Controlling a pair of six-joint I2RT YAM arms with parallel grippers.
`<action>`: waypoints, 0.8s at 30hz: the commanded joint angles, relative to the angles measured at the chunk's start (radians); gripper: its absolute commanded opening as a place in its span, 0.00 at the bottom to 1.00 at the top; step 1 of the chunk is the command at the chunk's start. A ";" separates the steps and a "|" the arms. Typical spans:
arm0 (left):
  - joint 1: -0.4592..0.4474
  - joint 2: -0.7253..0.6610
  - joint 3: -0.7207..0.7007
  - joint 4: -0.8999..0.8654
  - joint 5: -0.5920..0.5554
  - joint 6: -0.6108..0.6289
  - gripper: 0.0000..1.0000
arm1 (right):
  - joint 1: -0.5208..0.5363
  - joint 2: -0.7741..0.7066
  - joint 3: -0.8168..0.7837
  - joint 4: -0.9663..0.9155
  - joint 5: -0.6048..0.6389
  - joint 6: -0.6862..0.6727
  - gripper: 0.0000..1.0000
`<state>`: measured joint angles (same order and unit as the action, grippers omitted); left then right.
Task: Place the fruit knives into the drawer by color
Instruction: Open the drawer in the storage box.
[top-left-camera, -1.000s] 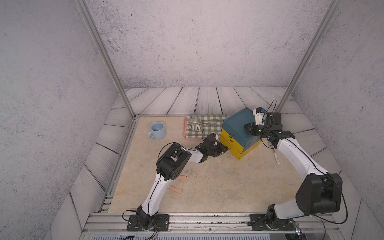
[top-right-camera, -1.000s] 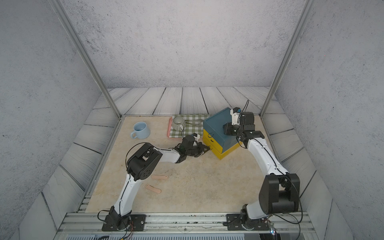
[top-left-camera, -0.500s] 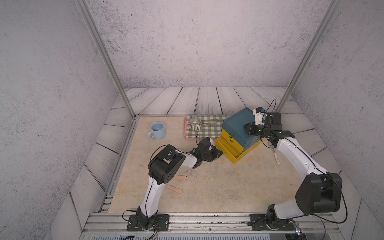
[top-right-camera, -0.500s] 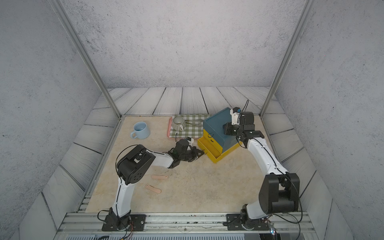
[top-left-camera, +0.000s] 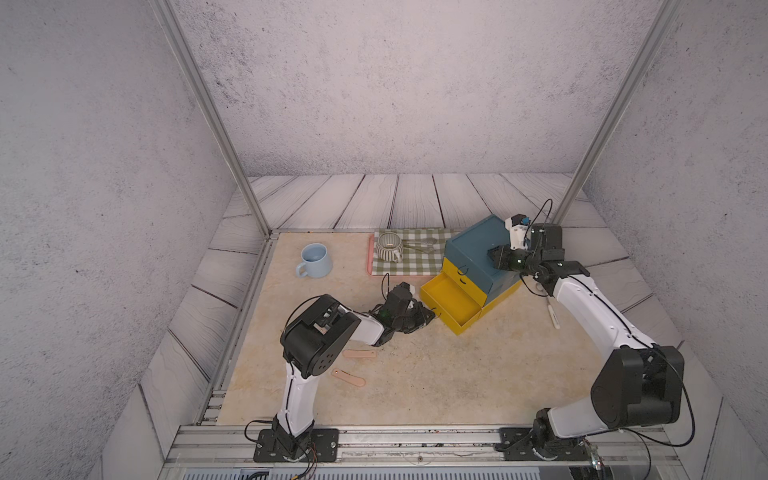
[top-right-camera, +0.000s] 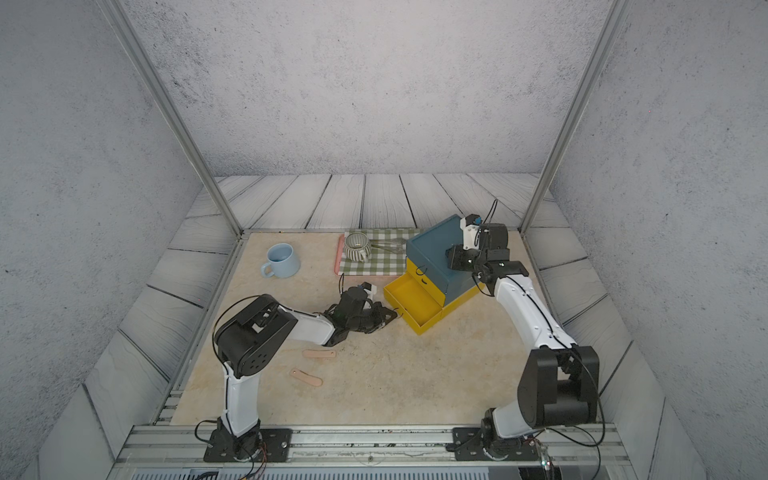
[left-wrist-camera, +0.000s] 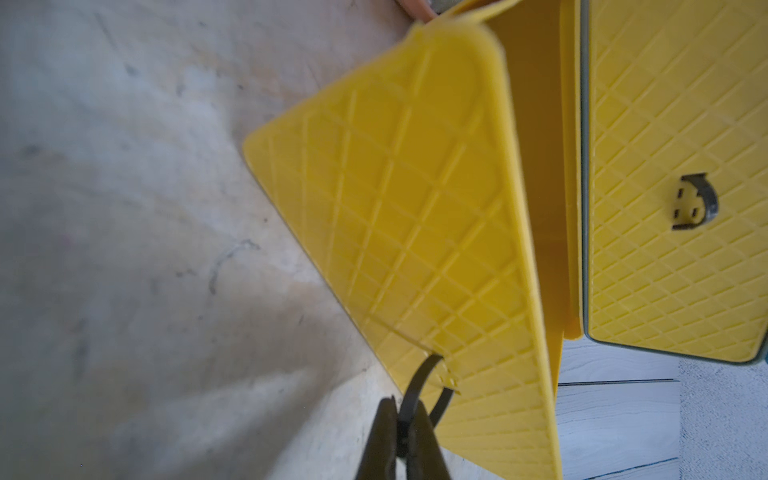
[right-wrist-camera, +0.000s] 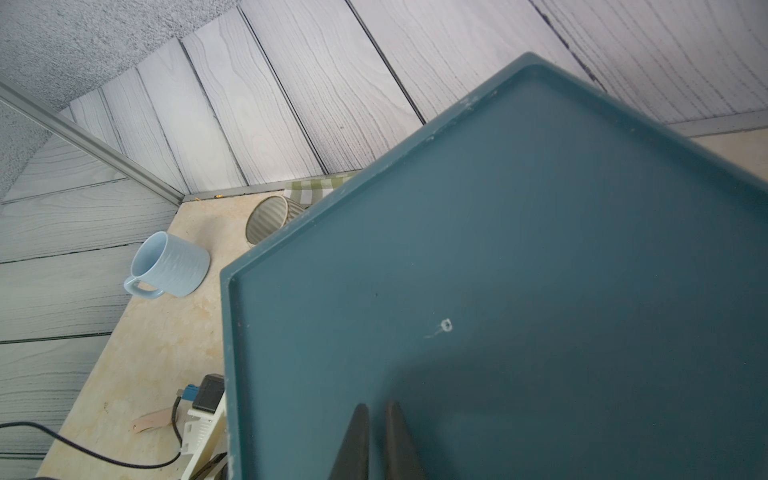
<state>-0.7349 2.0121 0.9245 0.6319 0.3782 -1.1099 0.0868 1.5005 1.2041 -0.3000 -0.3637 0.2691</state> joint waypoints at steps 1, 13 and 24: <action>0.004 -0.027 0.006 -0.044 0.010 0.035 0.17 | 0.004 0.138 -0.127 -0.464 0.111 0.002 0.12; 0.003 -0.155 0.067 -0.231 -0.026 0.158 0.39 | 0.005 0.130 -0.129 -0.465 0.112 0.004 0.12; 0.001 -0.400 0.109 -0.638 -0.144 0.369 0.55 | 0.006 0.124 -0.133 -0.455 0.104 0.004 0.12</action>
<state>-0.7353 1.6806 1.0088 0.1787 0.2955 -0.8509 0.0887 1.5005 1.2041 -0.2989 -0.3641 0.2695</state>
